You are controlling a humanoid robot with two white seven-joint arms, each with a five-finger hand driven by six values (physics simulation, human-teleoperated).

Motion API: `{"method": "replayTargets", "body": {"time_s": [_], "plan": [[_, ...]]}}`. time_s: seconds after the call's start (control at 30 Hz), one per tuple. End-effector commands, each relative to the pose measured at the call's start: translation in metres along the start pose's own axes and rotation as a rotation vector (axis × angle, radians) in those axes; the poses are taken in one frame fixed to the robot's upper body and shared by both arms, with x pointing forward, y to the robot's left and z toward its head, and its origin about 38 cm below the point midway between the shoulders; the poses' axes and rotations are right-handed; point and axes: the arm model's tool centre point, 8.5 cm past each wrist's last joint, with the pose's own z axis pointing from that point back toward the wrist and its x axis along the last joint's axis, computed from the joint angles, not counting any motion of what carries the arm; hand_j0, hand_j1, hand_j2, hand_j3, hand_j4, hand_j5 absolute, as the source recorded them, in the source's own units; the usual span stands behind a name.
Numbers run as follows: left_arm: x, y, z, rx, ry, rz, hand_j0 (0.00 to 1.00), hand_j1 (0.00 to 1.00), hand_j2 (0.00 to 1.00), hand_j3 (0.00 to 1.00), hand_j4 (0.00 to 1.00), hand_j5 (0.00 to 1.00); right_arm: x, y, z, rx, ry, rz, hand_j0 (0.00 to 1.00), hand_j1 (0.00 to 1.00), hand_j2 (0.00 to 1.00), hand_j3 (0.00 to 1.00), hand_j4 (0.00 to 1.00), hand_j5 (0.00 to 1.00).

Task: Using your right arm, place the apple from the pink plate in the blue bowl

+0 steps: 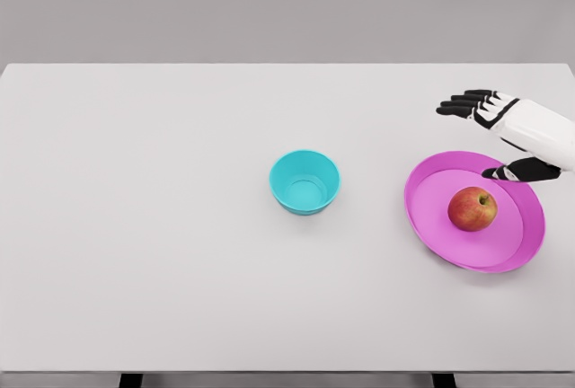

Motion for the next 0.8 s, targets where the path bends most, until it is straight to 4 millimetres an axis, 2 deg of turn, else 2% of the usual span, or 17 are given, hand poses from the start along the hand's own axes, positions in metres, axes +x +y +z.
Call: {"method": "replayTargets", "body": {"time_s": [0.0,0.13,0.17,0.23,0.27,0.3,0.37,0.47,0.57,0.7,0.77], "plan": [[0.0,0.0,0.0,0.0,0.0,0.0,1.0,1.0,1.0,1.0,1.0,1.0,0.0,-0.002,0.0,-0.005,-0.001,-0.002,1.0,1.0,1.0,1.0,1.0,1.0],[0.0,0.0,0.0,0.0,0.0,0.0,1.0,1.0,1.0,1.0,1.0,1.0,-0.001,-0.011,0.001,-0.016,0.0,0.016,1.0,1.0,1.0,1.0,1.0,1.0],[0.0,0.0,0.0,0.0,0.0,0.0,1.0,1.0,1.0,1.0,1.0,1.0,-0.002,-0.02,0.003,-0.032,0.007,0.034,1.0,1.0,1.0,1.0,1.0,1.0],[0.0,0.0,0.0,0.0,0.0,0.0,1.0,1.0,1.0,1.0,1.0,1.0,-0.001,-0.018,0.005,-0.005,0.009,0.037,1.0,1.0,1.0,1.0,1.0,1.0],[0.0,0.0,0.0,0.0,0.0,0.0,1.0,1.0,1.0,1.0,1.0,1.0,-0.002,-0.016,0.006,0.036,0.012,0.041,1.0,1.0,1.0,1.0,1.0,1.0],[0.0,0.0,0.0,0.0,0.0,0.001,1.0,1.0,1.0,1.0,1.0,1.0,-0.005,-0.013,0.012,0.18,0.03,0.056,1.0,1.0,1.0,1.0,1.0,1.0],[0.0,0.0,0.0,0.0,0.0,0.0,1.0,1.0,1.0,1.0,1.0,1.0,-0.008,-0.016,0.022,0.323,0.055,0.075,1.0,1.0,1.0,1.0,1.0,1.0],[0.0,0.0,0.0,0.0,0.0,0.0,1.0,1.0,1.0,1.0,1.0,1.0,-0.006,-0.021,0.025,0.365,0.057,0.093,1.0,1.0,1.0,1.0,1.0,1.0],[0.0,0.0,0.0,0.0,0.0,0.0,1.0,1.0,1.0,1.0,1.0,1.0,-0.003,-0.014,0.024,0.378,0.047,0.083,1.0,1.0,1.0,1.0,1.0,1.0],[0.0,0.0,0.0,0.0,0.0,0.0,1.0,1.0,1.0,1.0,1.0,1.0,-0.009,0.019,0.023,0.42,0.05,0.012,1.0,1.0,1.0,1.0,1.0,1.0],[0.0,0.0,0.0,0.0,0.0,0.0,1.0,1.0,1.0,1.0,1.0,1.0,-0.013,0.025,0.025,0.423,0.063,-0.005,1.0,1.0,1.0,1.0,1.0,1.0]]}}
